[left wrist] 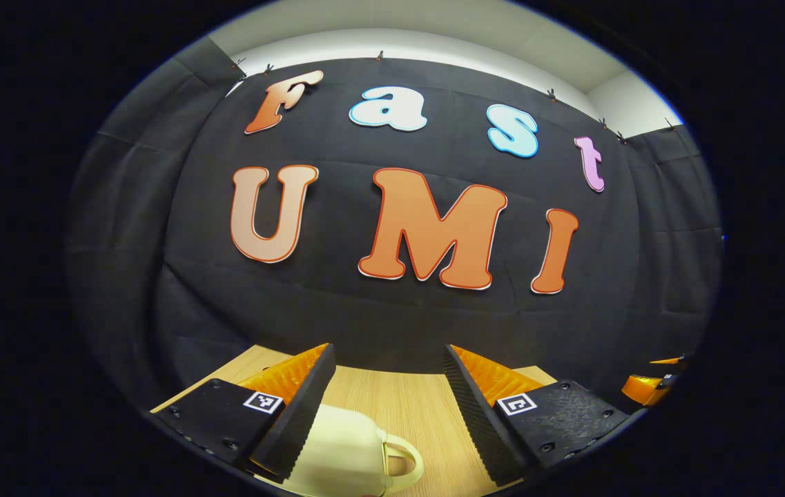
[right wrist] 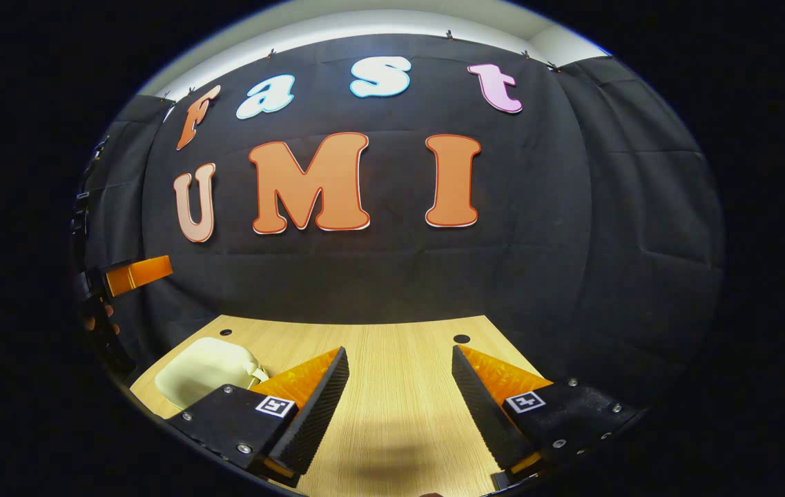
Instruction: First open the suitcase, pack the skin care products into it, and then close the suitcase.
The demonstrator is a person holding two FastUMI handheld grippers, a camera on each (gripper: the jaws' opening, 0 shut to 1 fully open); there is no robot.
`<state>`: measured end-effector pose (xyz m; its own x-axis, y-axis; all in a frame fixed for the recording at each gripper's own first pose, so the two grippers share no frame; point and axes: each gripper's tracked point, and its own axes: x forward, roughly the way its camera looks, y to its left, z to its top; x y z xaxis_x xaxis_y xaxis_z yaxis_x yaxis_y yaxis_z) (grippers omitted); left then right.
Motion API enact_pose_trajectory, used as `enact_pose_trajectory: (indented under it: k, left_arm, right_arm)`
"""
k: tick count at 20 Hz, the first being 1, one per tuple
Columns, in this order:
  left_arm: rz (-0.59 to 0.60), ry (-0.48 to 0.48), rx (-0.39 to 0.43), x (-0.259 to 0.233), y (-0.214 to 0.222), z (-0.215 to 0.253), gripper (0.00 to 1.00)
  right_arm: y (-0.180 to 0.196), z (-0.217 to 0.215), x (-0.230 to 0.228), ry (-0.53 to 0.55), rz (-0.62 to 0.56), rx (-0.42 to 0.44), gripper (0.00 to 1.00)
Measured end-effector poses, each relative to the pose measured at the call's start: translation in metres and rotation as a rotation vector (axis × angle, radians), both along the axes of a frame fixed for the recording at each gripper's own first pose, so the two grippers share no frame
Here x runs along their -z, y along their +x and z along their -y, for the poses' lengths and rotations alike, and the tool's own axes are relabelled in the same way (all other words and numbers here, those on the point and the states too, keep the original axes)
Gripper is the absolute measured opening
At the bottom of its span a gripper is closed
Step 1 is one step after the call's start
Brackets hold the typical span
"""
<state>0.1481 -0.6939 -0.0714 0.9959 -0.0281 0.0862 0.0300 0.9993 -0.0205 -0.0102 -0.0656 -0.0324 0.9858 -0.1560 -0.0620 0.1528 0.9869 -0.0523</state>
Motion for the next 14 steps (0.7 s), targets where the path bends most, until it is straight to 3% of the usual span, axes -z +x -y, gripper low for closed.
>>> enact_pose_trajectory:
  k: [11,14]
  left_arm:
    - [0.077,-0.042,-0.036,-0.024,-0.025,0.021,0.97]
    - [0.023,-0.015,-0.103,-0.008,-0.025,0.013,0.97]
  right_arm:
    - [-0.009,0.02,-0.012,0.016,0.023,-0.037,0.95]
    - [-0.008,0.026,-0.01,0.025,0.021,-0.044,0.95]
